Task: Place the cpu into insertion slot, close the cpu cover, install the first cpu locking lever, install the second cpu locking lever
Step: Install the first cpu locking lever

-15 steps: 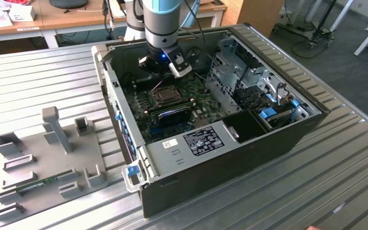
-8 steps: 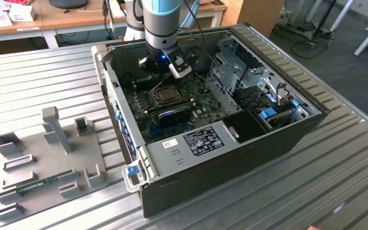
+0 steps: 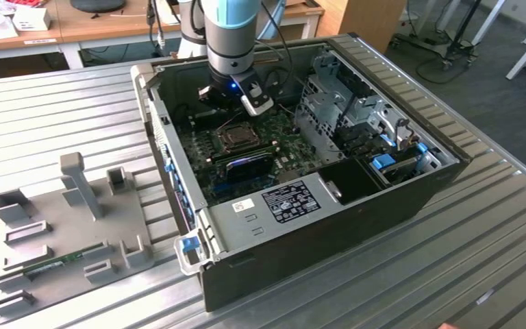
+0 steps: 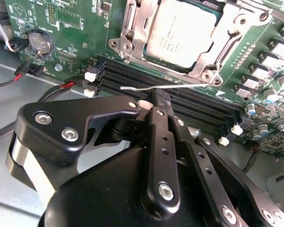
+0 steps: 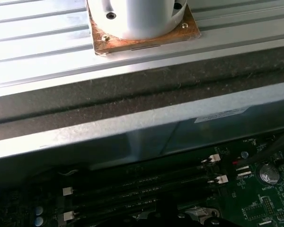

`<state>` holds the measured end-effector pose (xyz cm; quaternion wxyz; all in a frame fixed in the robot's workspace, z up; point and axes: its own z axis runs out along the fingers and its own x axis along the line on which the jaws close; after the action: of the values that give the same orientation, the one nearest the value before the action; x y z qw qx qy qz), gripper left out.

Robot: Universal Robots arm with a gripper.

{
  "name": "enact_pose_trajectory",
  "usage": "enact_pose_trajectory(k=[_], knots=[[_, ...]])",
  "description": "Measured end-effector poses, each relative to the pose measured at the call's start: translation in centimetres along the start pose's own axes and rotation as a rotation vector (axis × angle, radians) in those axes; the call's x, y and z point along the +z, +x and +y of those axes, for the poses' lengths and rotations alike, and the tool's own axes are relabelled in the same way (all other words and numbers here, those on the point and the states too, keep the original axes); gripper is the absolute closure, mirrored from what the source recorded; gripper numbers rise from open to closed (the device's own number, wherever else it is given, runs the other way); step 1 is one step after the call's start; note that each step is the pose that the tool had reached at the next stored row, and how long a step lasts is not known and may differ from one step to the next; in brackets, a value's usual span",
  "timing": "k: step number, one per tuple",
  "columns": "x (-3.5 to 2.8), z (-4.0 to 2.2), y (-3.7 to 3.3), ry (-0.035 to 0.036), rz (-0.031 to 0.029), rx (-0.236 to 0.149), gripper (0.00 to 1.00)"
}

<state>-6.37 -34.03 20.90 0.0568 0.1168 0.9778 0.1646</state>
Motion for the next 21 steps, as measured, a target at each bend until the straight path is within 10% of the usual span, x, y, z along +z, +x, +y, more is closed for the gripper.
enact_pose_trajectory(k=[21], knots=[[0.47,0.09,-0.64,-0.0017,0.0004,0.0,0.89]])
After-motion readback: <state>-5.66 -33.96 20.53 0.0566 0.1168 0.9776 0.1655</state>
